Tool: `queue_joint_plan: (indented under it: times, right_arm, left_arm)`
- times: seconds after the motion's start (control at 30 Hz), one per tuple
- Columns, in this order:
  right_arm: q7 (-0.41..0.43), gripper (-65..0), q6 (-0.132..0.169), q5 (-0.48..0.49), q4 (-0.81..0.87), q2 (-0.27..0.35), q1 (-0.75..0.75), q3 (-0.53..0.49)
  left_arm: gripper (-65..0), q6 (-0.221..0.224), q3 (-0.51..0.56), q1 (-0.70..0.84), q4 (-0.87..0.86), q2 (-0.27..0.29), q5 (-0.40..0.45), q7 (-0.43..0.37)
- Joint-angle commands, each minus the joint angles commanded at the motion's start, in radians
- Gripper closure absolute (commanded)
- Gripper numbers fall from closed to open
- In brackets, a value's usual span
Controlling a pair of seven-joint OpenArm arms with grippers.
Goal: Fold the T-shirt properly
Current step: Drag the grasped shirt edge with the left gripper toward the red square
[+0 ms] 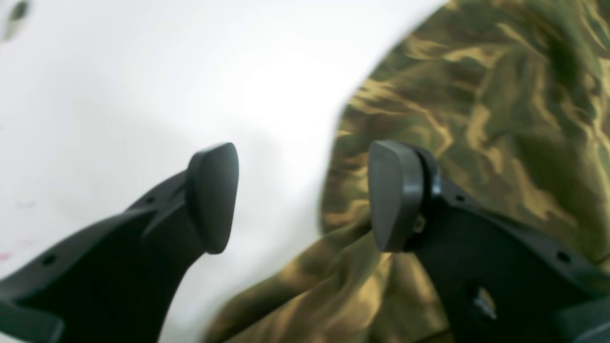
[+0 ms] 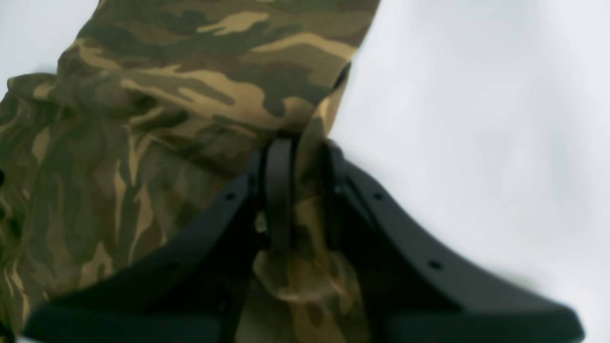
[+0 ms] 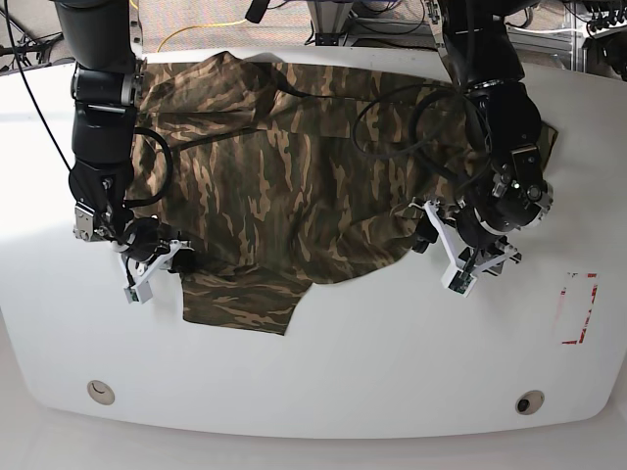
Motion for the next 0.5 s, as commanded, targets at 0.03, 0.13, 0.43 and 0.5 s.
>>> queue_joint_plan:
  times: [0.03,0.13,0.43,0.5]
  right_arm:
    - [0.0,-9.7,0.0,0.0,0.0,0.0,0.0,0.0]
    - [0.0,-9.7,0.0,0.0,0.0,0.0,0.0,0.0]
    - [0.0,-9.7,0.0,0.0,0.0,0.0,0.0,0.0]
    - [0.0,-9.7,0.0,0.0,0.0,0.0,0.0,0.0]
  left_arm:
    - [-38.6,0.009,0.0,-0.008,-0.029,0.0,0.0,-0.002]
    - [-38.5,0.038,-0.012,-0.021,-0.1,0.0,0.0,-0.029]
    - [-38.5,0.074,-0.029,-0.018,-0.23,-0.002,0.003,-0.083]
    - [-38.5,0.072,-0.029,-0.015,-0.25,-0.003,0.003,-0.083]
